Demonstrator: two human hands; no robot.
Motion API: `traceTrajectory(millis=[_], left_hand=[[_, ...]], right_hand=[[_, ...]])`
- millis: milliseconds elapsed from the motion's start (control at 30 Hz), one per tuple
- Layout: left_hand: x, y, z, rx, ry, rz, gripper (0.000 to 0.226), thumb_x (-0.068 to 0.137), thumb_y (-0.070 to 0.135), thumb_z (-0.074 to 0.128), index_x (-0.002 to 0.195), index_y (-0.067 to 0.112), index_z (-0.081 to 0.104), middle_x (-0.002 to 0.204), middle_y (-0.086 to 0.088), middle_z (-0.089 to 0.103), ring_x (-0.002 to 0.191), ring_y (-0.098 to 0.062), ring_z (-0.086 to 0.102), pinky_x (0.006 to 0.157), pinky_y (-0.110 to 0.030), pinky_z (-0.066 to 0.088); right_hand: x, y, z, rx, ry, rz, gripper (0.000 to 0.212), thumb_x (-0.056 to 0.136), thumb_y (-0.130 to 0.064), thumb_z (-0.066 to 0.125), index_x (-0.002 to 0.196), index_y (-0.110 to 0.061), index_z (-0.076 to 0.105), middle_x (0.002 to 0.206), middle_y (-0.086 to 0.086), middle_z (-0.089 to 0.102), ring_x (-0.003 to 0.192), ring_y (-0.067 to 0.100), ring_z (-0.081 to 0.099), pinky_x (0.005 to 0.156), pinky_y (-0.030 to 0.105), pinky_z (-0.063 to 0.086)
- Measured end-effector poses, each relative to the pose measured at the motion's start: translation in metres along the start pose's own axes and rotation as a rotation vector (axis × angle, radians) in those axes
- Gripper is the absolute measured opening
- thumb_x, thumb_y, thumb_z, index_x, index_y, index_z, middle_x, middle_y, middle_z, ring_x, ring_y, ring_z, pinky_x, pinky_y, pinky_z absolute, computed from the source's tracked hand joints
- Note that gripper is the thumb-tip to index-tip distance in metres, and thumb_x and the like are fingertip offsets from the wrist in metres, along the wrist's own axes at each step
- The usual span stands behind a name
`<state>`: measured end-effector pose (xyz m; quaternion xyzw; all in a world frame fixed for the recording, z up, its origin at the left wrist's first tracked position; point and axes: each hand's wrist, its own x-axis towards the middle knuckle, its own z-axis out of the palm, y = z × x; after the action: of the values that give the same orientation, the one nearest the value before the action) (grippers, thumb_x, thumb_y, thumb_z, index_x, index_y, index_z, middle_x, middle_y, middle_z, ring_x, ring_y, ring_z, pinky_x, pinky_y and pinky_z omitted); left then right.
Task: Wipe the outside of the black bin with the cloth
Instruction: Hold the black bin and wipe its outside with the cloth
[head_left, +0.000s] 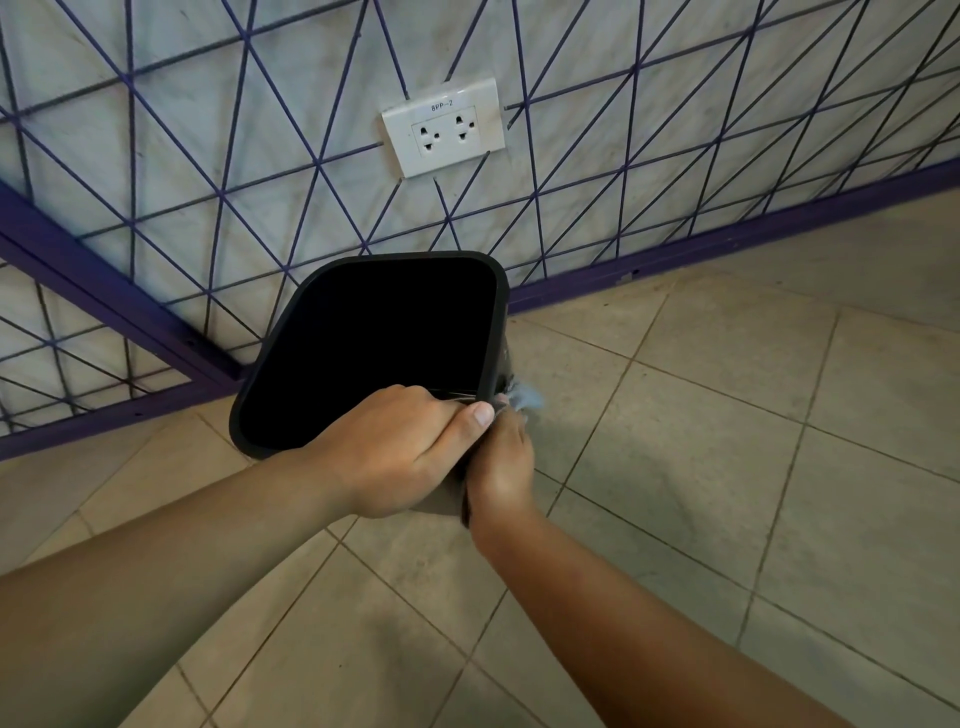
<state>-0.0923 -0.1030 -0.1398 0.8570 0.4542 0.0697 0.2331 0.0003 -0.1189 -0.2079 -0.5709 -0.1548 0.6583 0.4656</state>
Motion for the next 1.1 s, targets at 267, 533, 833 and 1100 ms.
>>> traceTrajectory(millis=[267,533,833,1100], left_hand=[[-0.001,-0.005,0.001,0.021,0.015,0.001,0.057,0.096,0.068,0.024,0.056,0.034,0.047,0.053,0.010,0.057,0.054,-0.005,0.058,0.053,-0.016,0.037],[-0.015,-0.008,-0.008,0.021,-0.203,-0.154,0.051,0.090,0.073,0.036,0.113,0.030,0.053,0.089,0.007,0.068,0.084,-0.002,0.065,0.074,-0.034,0.054],[-0.016,0.024,0.021,0.214,0.032,-0.364,0.028,0.101,0.042,0.038,0.117,0.020,0.043,0.081,0.001,0.065,0.071,-0.013,0.066,0.066,-0.043,0.059],[-0.026,0.017,0.024,0.296,0.012,-0.142,0.050,0.091,0.064,0.005,0.098,0.033,0.043,0.060,0.007,0.053,0.054,-0.008,0.057,0.049,-0.029,0.048]], right_hand=[[0.016,0.017,-0.010,-0.059,0.029,-0.036,0.056,0.121,-0.027,0.028,0.168,0.002,0.036,0.178,0.021,0.028,0.165,0.033,0.033,0.129,0.039,0.036],[0.024,0.036,-0.045,0.101,0.214,0.068,0.054,0.119,-0.031,0.033,0.166,-0.007,0.044,0.175,0.014,0.038,0.160,0.036,0.041,0.136,0.051,0.029],[0.007,0.016,-0.039,0.069,0.031,-0.159,0.056,0.119,-0.031,0.035,0.171,-0.013,0.031,0.170,0.007,0.035,0.125,0.007,0.057,0.085,-0.002,0.047],[0.018,-0.009,-0.024,-0.124,0.055,-0.498,0.072,0.095,-0.066,0.023,0.160,-0.043,0.043,0.163,-0.011,0.047,0.158,0.005,0.032,0.135,0.042,0.022]])
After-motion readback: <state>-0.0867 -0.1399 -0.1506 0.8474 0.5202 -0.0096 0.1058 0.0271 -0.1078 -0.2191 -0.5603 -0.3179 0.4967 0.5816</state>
